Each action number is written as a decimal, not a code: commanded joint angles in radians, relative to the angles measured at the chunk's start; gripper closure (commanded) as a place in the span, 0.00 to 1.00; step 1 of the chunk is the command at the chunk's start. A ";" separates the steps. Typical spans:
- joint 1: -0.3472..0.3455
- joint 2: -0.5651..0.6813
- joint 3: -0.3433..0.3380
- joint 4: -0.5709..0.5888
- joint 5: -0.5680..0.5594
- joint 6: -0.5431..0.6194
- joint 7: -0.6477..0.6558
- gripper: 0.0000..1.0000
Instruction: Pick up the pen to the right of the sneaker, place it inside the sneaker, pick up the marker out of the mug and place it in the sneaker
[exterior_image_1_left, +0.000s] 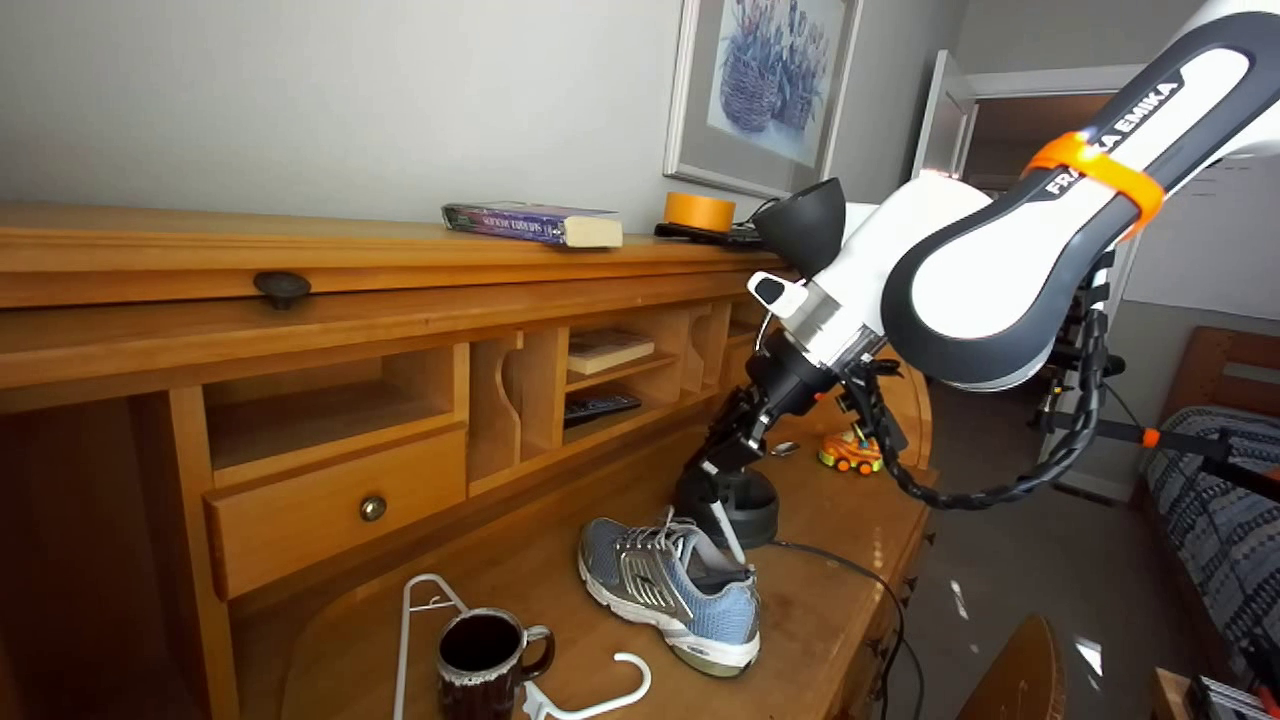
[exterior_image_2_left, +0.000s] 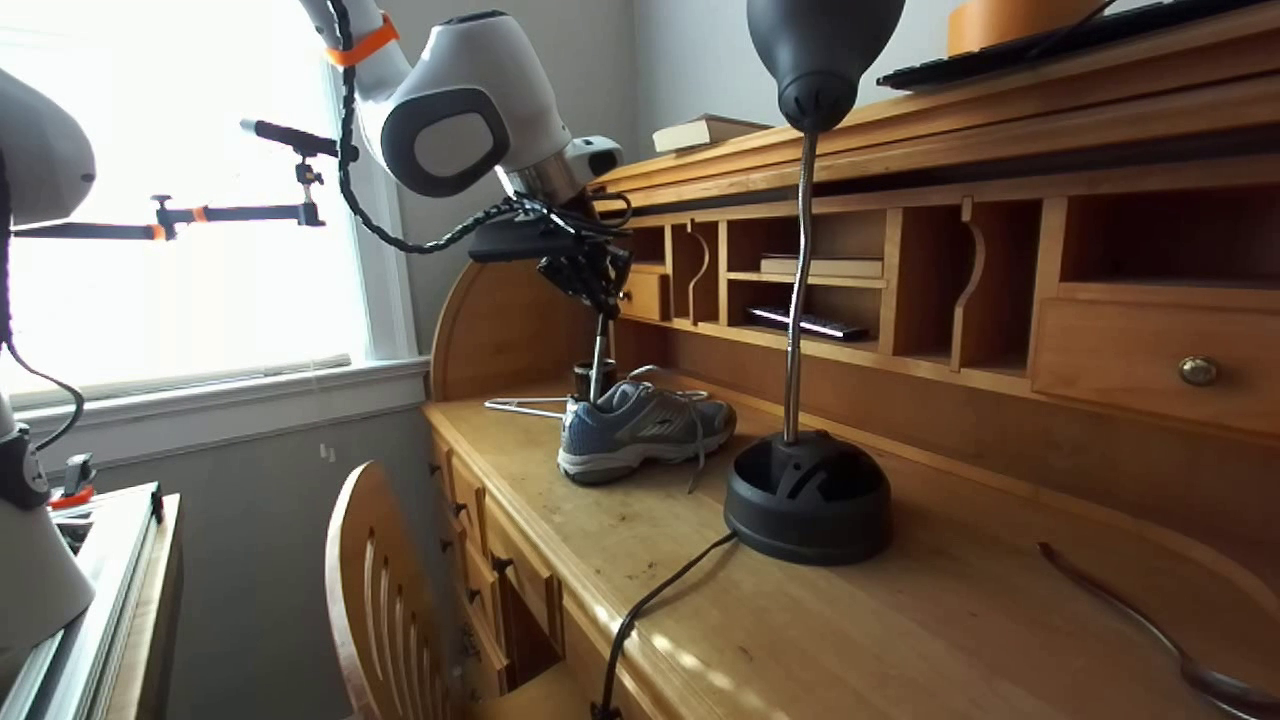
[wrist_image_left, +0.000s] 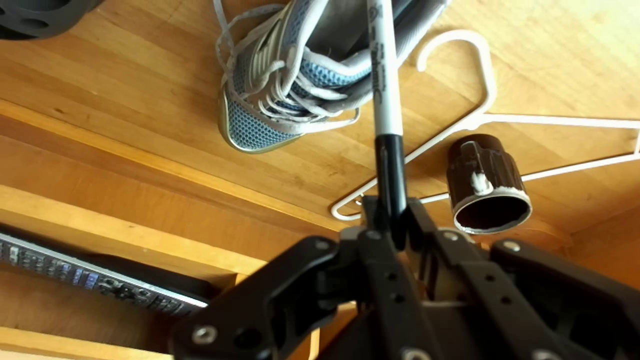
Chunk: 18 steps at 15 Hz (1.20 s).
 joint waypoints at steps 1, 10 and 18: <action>0.030 -0.022 -0.029 -0.013 0.002 0.024 0.006 0.96; 0.127 -0.011 -0.116 -0.008 0.001 0.045 0.006 0.96; 0.214 -0.007 -0.195 -0.005 0.001 0.061 0.007 0.31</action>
